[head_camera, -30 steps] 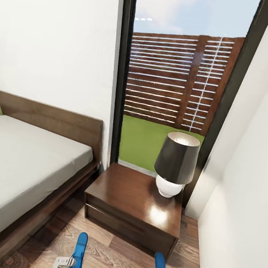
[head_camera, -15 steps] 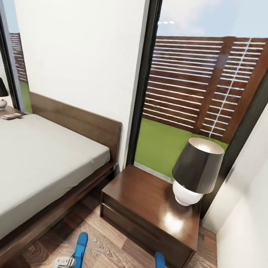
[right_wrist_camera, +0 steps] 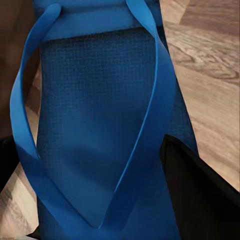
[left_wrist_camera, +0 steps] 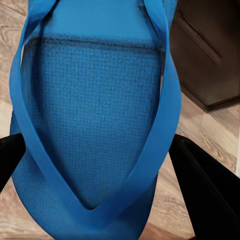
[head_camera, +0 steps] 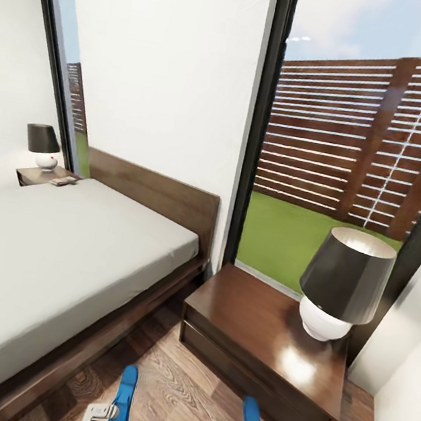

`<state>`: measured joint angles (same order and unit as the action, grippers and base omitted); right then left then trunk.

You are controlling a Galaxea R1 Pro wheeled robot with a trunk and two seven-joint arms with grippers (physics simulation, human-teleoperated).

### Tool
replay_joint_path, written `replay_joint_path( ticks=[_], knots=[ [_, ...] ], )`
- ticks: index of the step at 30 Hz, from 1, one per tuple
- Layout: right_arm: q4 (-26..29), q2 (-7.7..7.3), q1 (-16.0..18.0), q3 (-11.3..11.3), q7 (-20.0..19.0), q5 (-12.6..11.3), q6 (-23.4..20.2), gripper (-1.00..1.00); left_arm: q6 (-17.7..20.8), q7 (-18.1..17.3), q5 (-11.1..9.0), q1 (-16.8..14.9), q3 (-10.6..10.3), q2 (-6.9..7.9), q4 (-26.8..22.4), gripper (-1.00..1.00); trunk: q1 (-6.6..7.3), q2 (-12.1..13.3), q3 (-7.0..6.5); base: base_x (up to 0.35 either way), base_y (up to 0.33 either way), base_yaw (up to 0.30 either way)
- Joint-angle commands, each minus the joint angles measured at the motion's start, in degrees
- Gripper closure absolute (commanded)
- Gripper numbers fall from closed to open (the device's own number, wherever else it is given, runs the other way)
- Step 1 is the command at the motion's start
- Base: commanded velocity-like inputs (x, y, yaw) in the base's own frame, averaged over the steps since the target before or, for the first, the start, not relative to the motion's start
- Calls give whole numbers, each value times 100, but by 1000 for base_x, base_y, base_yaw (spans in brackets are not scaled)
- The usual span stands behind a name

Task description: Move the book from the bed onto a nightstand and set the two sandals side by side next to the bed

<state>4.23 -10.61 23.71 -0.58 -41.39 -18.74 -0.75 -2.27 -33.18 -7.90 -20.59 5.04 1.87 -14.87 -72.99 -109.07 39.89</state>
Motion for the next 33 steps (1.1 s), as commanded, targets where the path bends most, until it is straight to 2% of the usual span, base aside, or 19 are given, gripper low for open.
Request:
replay_joint_path(
  ticks=[1, 33],
  knots=[
    [-1, -2, 0, -4, -18, -24, -13, 100, -7, -31, -1, -6, 37, -2, 10, 100, 1, -3, 5, 0, 0, 280],
    [-1, -2, 2, -3, -18, -24, -13, 100, -7, -31, -1, -6, 32, -3, 10, 100, 1, -3, 5, 7, 9, 280]
  ],
)
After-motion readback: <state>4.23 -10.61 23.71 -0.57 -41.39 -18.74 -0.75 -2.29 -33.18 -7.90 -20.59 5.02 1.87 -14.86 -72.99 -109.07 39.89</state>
